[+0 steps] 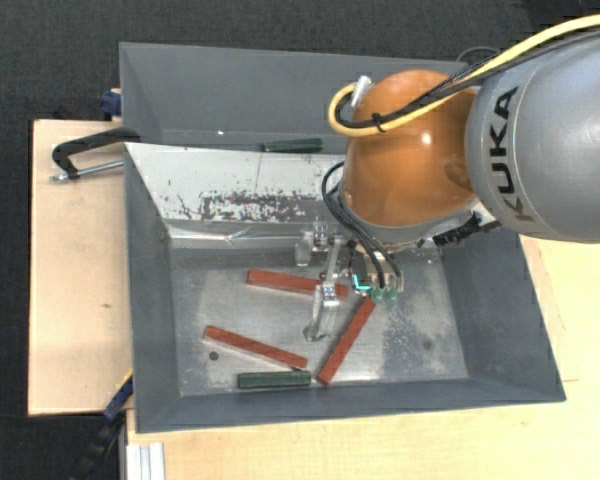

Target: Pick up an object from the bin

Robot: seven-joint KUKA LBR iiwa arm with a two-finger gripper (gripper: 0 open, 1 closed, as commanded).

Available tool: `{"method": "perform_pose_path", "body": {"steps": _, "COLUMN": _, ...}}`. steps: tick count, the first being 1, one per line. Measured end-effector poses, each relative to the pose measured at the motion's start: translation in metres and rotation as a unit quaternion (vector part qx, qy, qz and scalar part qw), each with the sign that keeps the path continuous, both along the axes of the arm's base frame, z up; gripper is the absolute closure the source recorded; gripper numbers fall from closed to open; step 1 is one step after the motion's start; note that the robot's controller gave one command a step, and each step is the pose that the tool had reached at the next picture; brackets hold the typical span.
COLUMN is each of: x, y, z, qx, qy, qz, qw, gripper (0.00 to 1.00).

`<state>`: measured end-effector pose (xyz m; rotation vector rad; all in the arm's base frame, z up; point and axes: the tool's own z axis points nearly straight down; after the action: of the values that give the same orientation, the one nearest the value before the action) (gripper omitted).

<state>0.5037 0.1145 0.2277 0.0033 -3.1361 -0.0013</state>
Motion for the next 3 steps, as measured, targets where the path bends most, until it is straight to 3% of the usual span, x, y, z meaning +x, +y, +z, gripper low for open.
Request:
{"method": "perform_pose_path", "body": {"steps": 1, "x": 0.002, "y": -0.001, "z": 0.004, "qx": 0.000, "qy": -0.0038, "qz": -0.001, "qw": 1.0000, "gripper": 0.00}}
{"method": "perform_pose_path", "body": {"steps": 3, "x": 0.015, "y": -0.007, "z": -0.115, "qx": 0.001, "qy": -0.0055, "qz": 0.011, "qw": 0.9999, "gripper": 0.00}}
